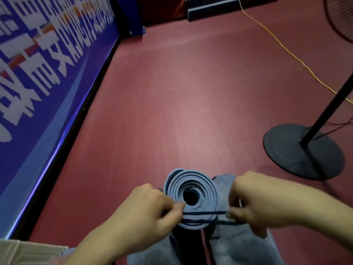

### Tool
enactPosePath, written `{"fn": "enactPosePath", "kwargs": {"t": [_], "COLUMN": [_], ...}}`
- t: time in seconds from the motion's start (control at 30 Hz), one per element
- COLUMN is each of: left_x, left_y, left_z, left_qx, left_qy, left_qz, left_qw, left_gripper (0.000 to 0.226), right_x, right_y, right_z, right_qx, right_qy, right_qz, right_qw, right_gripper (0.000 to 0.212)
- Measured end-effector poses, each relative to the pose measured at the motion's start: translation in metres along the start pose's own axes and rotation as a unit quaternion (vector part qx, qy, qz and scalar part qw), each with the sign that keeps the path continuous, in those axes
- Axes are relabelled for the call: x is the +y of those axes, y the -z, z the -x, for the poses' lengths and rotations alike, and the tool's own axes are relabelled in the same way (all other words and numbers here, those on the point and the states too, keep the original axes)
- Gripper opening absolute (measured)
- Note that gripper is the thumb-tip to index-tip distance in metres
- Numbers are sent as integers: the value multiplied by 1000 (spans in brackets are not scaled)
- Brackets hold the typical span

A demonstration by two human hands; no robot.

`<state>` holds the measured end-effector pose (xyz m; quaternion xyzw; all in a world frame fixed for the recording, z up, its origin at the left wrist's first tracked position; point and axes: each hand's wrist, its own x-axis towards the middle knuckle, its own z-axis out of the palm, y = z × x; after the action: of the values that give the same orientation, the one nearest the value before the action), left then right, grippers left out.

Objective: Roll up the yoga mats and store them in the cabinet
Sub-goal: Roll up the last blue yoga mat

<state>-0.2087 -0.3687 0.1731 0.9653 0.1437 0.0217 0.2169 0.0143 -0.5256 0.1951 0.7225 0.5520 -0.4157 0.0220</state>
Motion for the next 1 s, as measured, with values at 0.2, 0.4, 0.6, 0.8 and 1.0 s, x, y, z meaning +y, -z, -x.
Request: {"fn": "enactPosePath", "kwargs": {"t": [0.2,0.4,0.6,0.8,1.0], "left_x": [4,-16,-50,-81,-111], "left_y": [-11,-5,-28,-67,-90], "left_z": [-1,10,9,-17,-63], "left_qx": [10,-70,-115,-99,-75], "left_qy": [85,219,228,207,194], "left_qz": [-191,-177,-113,-72,-58], "left_qw": [978,957,960,971,976], "left_gripper": [74,149,152,144,104], "right_x": [-35,-2,35,65,64], "right_y": [-14,-22,-26,-29,-13], "right_z": [-2,-35,-53,-96,-140], "right_qx": [142,242,126,112,143], "right_qy": [-23,39,26,52,104], "right_qz": [206,187,117,91,43], "right_qw": [968,951,985,988,983], "right_gripper": [55,103,131,139,85]}}
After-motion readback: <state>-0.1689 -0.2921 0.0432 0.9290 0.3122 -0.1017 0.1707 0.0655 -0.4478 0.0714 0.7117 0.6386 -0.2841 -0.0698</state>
